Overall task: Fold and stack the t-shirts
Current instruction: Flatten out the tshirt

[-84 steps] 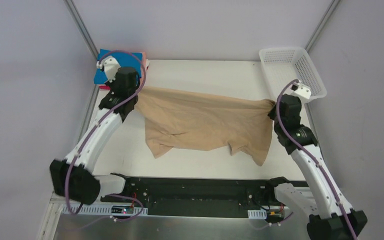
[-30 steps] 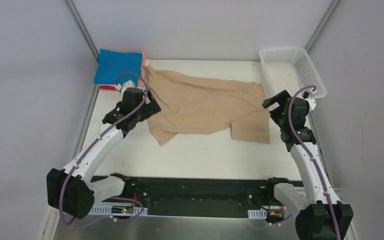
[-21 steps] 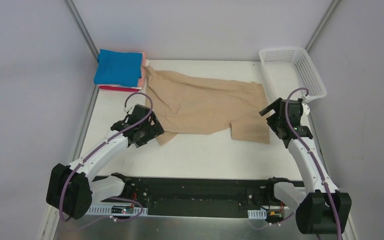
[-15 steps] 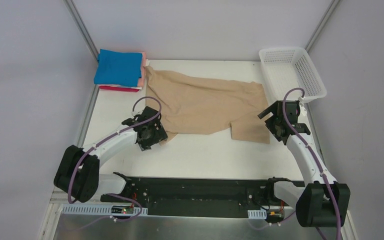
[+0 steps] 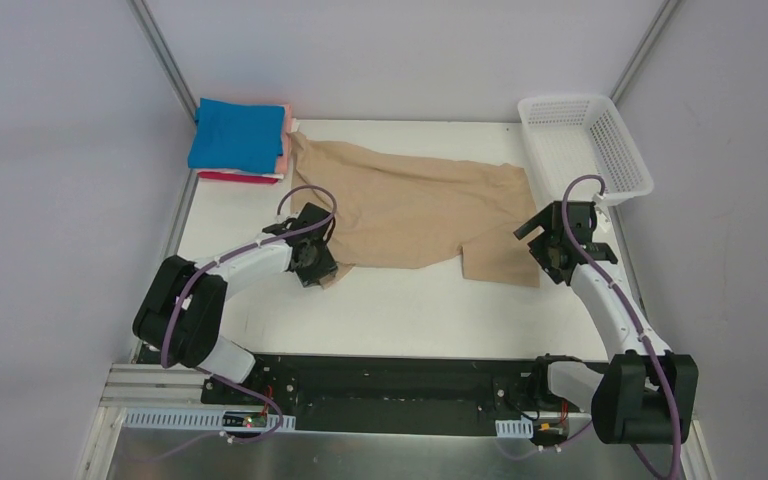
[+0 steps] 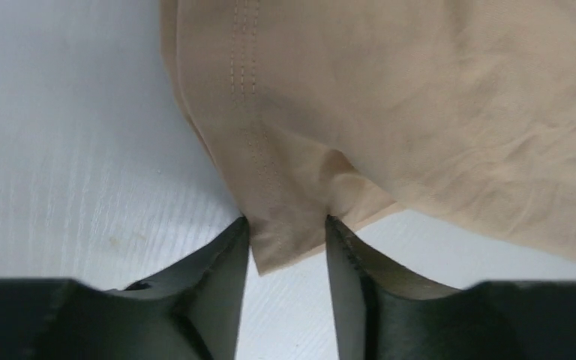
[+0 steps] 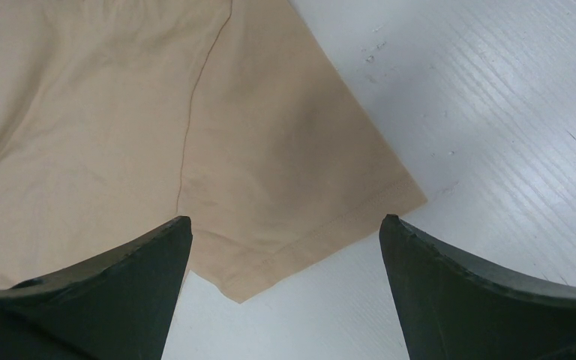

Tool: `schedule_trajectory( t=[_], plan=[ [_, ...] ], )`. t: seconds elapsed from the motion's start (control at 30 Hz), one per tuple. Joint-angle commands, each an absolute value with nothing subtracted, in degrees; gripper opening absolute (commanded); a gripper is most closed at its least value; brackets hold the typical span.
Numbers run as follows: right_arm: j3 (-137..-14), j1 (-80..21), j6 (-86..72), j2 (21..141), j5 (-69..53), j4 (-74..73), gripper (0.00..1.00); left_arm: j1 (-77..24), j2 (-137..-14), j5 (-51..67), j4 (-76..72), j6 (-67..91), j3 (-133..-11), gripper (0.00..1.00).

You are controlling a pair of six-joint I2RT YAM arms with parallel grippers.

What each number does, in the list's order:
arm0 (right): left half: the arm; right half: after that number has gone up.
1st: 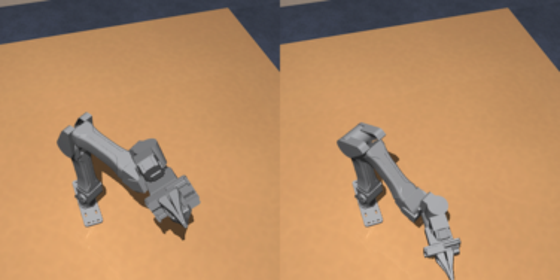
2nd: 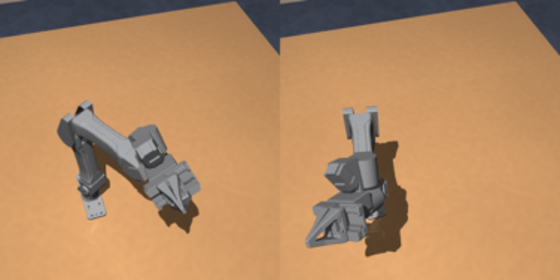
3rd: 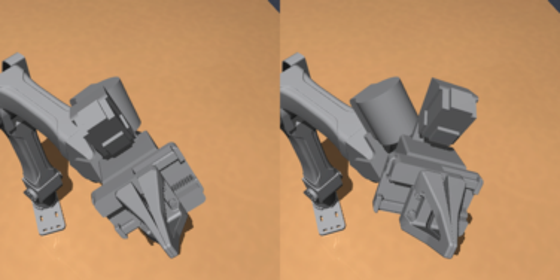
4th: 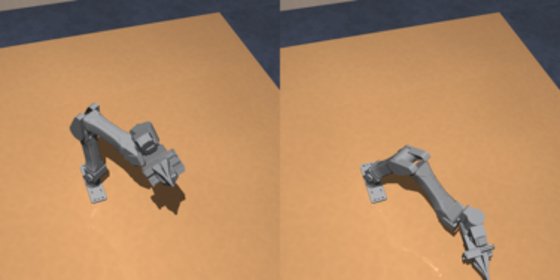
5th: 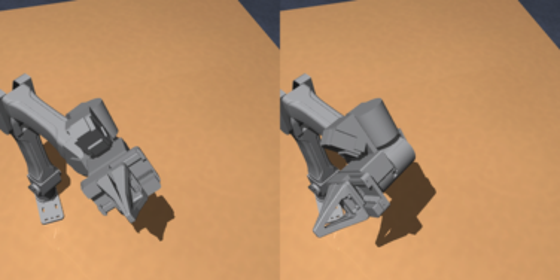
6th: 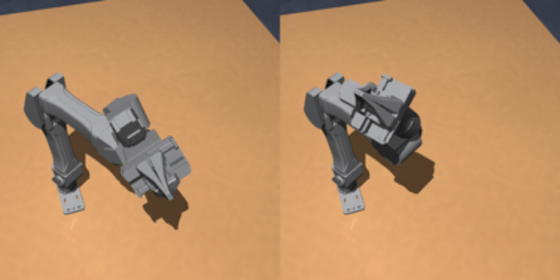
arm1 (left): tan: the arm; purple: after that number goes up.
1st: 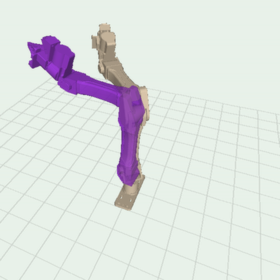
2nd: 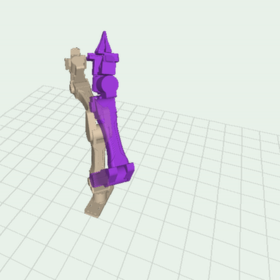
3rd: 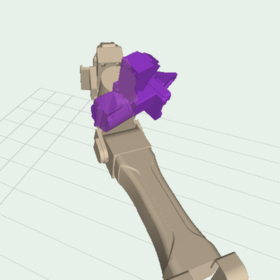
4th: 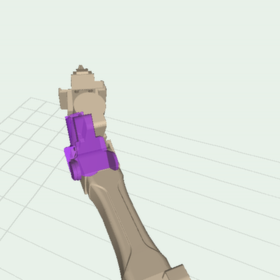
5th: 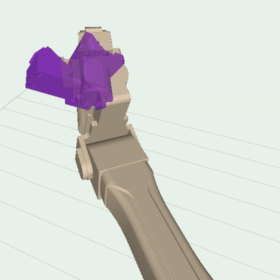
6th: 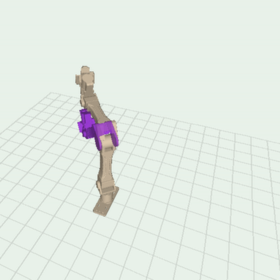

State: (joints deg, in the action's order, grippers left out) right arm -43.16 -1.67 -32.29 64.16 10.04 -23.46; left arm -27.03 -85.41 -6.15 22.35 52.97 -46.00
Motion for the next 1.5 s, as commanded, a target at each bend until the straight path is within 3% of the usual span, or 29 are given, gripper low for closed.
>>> schedule_trajectory(
  t=[0.0,0.07,0.1,0.53,0.8,1.03,1.37,1.47],
  plan=[
    [-45.7,-1.3,-31.8,64.7,10.5,-23.9,0.99,-27.7,-88.1,-4.4,21.1,52.6,-44.6,0.28],
    [-45.8,-1.3,-31.9,64.9,10.9,-23.9,0.99,-27.8,-88.3,-3.9,21.1,51.8,-44.4,0.03],
    [-45.8,-1.3,-31.8,65.0,11.2,-23.9,0.99,-27.9,-88.4,-3.3,21.1,51.0,-44.5,0.0],
    [-44.8,-0.5,-34.8,64.4,19.8,-32.6,0.99,-28.2,-78.1,-9.5,21.1,47.4,-41.2,0.0],
    [-43.6,1.0,-34.2,71.2,16.3,-33.9,0.87,-28.2,-77.9,-11.6,21.1,46.4,-41.5,0.0],
    [-45.7,1.0,-33.1,80.5,11.2,-28.9,0.66,-28.2,-77.6,-13.1,21.1,46.6,-41.3,0.0],
    [-47.8,1.0,-34.4,88.1,12.7,-29.2,0.62,-28.2,-77.9,-13.2,21.1,46.7,-41.4,0.0],
    [-48.4,0.9,-34.5,88.8,12.1,-29.9,0.57,-28.2,-77.7,-13.5,21.1,46.6,-41.2,0.0]
  ],
)
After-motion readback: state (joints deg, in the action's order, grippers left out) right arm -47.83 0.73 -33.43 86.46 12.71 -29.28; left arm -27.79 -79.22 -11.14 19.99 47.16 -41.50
